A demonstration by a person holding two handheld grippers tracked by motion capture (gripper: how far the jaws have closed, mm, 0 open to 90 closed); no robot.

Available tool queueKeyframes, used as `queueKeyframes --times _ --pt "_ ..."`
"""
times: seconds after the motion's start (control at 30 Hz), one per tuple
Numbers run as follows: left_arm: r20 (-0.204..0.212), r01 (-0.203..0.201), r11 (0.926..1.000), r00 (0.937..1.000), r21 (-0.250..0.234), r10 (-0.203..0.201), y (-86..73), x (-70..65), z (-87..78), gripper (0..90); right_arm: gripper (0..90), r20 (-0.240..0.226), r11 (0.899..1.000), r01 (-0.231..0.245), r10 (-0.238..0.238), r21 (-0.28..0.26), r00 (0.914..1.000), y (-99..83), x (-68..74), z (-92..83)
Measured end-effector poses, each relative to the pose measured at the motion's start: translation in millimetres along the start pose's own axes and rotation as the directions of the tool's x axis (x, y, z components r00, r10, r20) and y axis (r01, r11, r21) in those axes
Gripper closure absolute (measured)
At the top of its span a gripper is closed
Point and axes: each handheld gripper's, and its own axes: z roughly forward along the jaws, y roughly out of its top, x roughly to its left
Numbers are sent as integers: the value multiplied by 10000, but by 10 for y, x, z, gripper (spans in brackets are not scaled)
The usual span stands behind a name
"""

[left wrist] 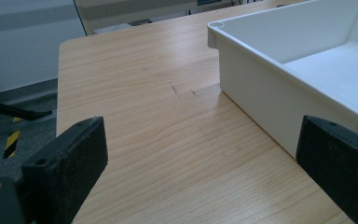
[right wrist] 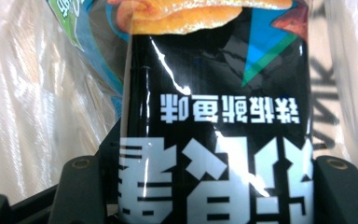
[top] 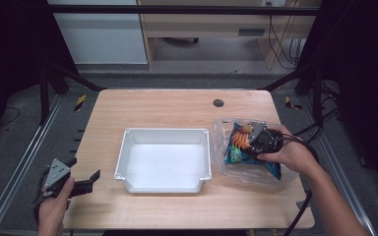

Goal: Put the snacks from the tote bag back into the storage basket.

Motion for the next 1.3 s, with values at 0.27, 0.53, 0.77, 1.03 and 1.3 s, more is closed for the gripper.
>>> queueKeyframes --times 0.27,0.53,0.77,1.03,1.3 --pt "1 14 10000 10000 4 -14 -2 0 5 16 384 -96 9998 -119 118 -146 9999 -60 -1 -56" --pt "-2 37 10000 10000 -39 -37 1 1 3 16 386 -91 9970 -329 323 -701 9994 -138 24 -211" --pt "10 19 10000 10000 -23 -19 0 -3 11 16 387 140 9929 -360 378 -1132 9992 -150 53 -362" --pt "4 69 10000 10000 -31 -69 -3 6 4 16 387 256 9924 -391 424 -1163 9988 -142 51 -378" --pt "-2 95 9999 10000 -76 -95 0 7 0 16 388 504 9882 -591 668 -1412 9965 -202 21 -462"
